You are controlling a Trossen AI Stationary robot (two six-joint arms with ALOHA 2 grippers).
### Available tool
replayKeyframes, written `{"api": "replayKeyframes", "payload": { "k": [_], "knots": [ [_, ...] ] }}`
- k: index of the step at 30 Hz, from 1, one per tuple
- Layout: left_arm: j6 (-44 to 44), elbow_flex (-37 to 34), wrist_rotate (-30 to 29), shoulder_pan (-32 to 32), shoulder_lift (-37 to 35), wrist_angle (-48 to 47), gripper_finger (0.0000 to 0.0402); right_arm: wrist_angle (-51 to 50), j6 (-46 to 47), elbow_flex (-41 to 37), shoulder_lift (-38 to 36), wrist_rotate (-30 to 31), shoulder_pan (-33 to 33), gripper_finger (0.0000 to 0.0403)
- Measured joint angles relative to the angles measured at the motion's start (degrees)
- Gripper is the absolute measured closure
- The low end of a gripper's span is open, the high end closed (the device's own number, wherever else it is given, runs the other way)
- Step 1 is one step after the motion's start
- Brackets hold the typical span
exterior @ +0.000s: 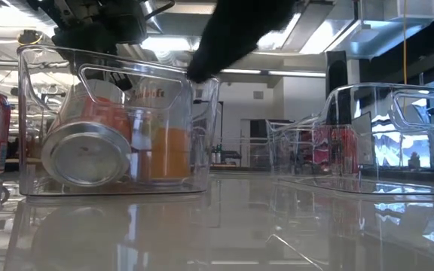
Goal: Sort soda cans
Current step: Put the orange white soda can into the left transparent bin
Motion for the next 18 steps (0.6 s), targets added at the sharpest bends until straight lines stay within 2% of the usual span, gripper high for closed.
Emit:
{"api": "replayKeyframes", "payload": {
  "k": [4,18],
  "knots": [
    [0.0,0.0,0.7,-0.4,0.0,0.1,0.04,0.9,1.0,-0.1,1.9,7.4,0.1,0.0056],
    [-8.1,0.0,4.3,-8.3,0.0,11.4,0.04,5.2,1.1,-0.1,2.9,9.9,-2.7,0.0056]
  ]
}}
